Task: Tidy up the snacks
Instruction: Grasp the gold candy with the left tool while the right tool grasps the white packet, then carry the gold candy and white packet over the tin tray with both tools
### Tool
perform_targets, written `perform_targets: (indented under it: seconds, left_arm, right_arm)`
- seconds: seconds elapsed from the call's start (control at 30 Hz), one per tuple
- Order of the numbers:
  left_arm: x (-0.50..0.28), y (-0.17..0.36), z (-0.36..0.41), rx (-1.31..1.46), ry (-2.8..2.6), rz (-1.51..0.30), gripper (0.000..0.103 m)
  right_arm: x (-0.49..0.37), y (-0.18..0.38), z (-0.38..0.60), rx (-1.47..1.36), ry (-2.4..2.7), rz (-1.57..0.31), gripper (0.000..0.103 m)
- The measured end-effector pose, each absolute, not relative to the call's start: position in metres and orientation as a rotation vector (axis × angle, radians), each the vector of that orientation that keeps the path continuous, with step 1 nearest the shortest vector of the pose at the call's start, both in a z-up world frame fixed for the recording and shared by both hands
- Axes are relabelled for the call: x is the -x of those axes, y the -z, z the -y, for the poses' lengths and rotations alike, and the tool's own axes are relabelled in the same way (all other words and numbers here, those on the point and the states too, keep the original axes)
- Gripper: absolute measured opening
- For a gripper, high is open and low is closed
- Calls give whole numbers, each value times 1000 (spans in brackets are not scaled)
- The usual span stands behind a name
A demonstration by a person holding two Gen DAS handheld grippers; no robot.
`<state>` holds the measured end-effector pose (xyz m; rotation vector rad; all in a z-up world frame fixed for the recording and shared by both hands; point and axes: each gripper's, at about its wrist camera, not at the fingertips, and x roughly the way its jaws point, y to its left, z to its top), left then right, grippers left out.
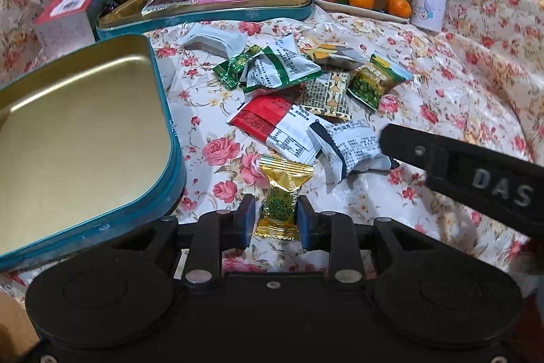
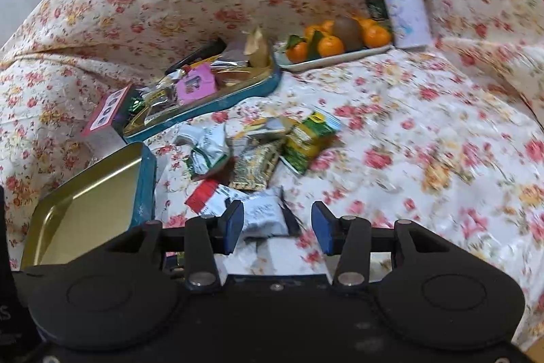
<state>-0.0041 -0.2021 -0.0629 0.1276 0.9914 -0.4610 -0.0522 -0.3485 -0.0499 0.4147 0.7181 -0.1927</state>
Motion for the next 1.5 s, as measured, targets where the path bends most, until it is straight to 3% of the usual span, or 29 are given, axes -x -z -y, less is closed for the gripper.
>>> perform_targets:
  seconds: [0.37, 1.0, 1.5]
  left_arm:
    - [5, 63, 203, -154, 472, -989, 37]
    - [7, 62, 210, -183, 475, -988, 37]
    - [6, 62, 211, -183, 473, -992, 37]
  right_arm:
    - [15, 69, 332, -288, 148, -797, 50]
    - [54, 67, 362, -262, 380, -745, 51]
    - [75, 61, 382, -695, 301, -807, 51]
